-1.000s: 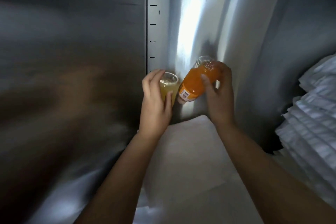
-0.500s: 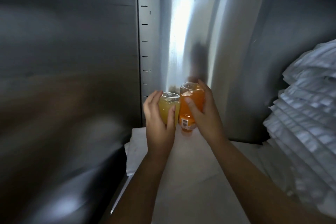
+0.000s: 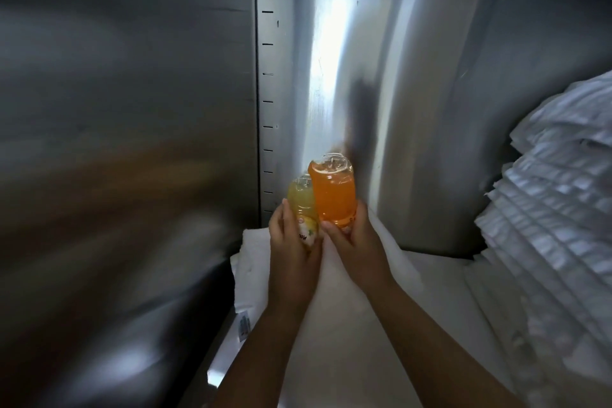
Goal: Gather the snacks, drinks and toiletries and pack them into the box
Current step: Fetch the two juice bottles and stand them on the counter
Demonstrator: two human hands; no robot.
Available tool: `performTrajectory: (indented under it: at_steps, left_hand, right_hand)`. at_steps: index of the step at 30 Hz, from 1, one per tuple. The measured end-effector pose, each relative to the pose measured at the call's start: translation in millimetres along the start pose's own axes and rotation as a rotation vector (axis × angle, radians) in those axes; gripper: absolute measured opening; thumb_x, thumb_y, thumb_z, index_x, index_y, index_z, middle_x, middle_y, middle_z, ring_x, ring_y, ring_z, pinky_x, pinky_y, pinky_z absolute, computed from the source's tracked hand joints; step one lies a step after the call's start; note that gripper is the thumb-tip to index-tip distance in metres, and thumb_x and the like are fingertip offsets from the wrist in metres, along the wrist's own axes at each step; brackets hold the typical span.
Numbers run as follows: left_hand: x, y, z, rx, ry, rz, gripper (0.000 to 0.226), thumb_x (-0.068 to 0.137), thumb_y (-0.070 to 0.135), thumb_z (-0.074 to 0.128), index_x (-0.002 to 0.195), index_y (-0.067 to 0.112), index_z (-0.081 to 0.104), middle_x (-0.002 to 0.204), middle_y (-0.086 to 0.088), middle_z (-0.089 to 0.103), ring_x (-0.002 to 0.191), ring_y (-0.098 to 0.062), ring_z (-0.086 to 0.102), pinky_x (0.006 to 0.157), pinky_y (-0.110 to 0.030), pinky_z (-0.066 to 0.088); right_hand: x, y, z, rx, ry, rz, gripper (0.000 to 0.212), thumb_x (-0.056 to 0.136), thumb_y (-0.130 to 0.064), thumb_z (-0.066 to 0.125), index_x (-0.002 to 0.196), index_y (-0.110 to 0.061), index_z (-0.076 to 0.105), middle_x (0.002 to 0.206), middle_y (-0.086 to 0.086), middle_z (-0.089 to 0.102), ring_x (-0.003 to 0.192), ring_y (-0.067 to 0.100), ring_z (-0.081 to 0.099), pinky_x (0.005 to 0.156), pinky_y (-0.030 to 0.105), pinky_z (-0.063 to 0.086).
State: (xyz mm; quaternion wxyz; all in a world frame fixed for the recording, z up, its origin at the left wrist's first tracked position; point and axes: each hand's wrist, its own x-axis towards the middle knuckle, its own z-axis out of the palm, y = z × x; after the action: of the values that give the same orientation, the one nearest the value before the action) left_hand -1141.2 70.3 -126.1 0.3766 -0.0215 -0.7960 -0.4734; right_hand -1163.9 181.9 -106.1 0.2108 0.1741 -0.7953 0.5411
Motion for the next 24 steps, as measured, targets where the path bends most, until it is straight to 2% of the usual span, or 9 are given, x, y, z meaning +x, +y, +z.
performTrajectory:
  at_steps: [2,4,6,8,11,15,19,22,24]
  left_hand:
    - [-4,5,-2,-0.002,0.057,-0.011,0.074,0.084,0.036,0.066,0.143,0.012,0.030,0.145,-0.006,0.029,0.122,-0.007,0.034,0.095,-0.016,0.035]
    - [-7,10,-6,-0.005,0.071,-0.046,0.071,0.080,0.039,0.069,0.137,0.011,0.039,0.140,-0.007,0.039,0.120,-0.010,0.039,0.097,-0.021,0.036]
    - [-7,12,-10,-0.046,0.016,-0.089,0.065,0.077,0.042,0.070,0.130,0.014,0.046,0.129,-0.006,0.052,0.115,-0.015,0.051,0.099,-0.030,0.042]
    - [-6,12,-14,-0.062,-0.020,-0.120,0.059,0.077,0.040,0.071,0.126,0.018,0.047,0.118,-0.002,0.059,0.105,-0.016,0.058,0.093,-0.034,0.049]
    - [-5,10,-17,-0.018,-0.030,-0.132,0.062,0.078,0.037,0.073,0.130,0.017,0.044,0.117,-0.003,0.059,0.101,-0.014,0.057,0.089,-0.031,0.050]
    - [-8,14,-17,-0.137,-0.027,-0.134,0.065,0.075,0.041,0.072,0.129,0.016,0.045,0.118,-0.003,0.059,0.103,-0.014,0.057,0.093,-0.036,0.049]
    - [-14,17,-29,-0.206,-0.027,-0.078,0.061,0.080,0.032,0.072,0.133,0.022,0.043,0.119,0.006,0.056,0.104,-0.005,0.054,0.087,-0.020,0.046]
    - [-21,25,-41,-0.244,0.010,-0.071,0.063,0.081,0.031,0.071,0.136,0.024,0.040,0.123,0.006,0.054,0.108,-0.005,0.053,0.086,-0.021,0.046]
    - [-26,36,-51,-0.256,0.060,-0.042,0.065,0.079,0.026,0.073,0.135,0.026,0.039,0.126,0.007,0.051,0.108,-0.002,0.050,0.083,-0.015,0.043]
  right_hand:
    - [-2,-1,-2,0.052,0.043,0.022,0.044,0.085,-0.044,0.060,0.121,-0.032,0.037,0.108,-0.010,0.057,0.096,0.004,0.058,0.072,0.008,0.045]
    - [-6,-2,-3,0.091,0.070,0.058,0.038,0.088,-0.041,0.059,0.118,-0.037,0.037,0.105,-0.013,0.057,0.095,0.005,0.060,0.077,0.018,0.050]
    - [-11,-2,-4,0.126,0.076,0.086,0.037,0.088,-0.041,0.058,0.118,-0.037,0.037,0.106,-0.014,0.057,0.097,0.006,0.060,0.083,0.027,0.052]
    - [-15,-2,-4,0.154,0.079,0.108,0.041,0.089,-0.040,0.058,0.123,-0.032,0.037,0.108,-0.012,0.057,0.098,0.007,0.060,0.084,0.028,0.051]
    - [-18,-5,-5,0.144,0.085,0.129,0.041,0.090,-0.038,0.058,0.124,-0.032,0.036,0.107,-0.012,0.057,0.094,0.000,0.060,0.080,0.020,0.049]
    - [-16,-13,-7,0.109,0.080,0.156,0.040,0.090,-0.039,0.058,0.122,-0.034,0.034,0.104,-0.019,0.054,0.090,-0.005,0.058,0.073,0.010,0.044]
    - [-22,-24,-8,0.051,0.113,0.139,0.034,0.089,-0.041,0.059,0.116,-0.032,0.038,0.100,-0.015,0.057,0.088,0.002,0.060,0.069,0.013,0.043]
    - [-34,-35,-11,0.034,0.194,0.098,0.031,0.088,-0.043,0.060,0.112,-0.033,0.042,0.099,-0.016,0.056,0.090,0.003,0.059,0.072,0.014,0.043]
    - [-43,-47,-15,0.045,0.229,0.072,0.036,0.087,-0.047,0.058,0.116,-0.039,0.039,0.103,-0.024,0.053,0.096,-0.003,0.056,0.075,0.011,0.042]
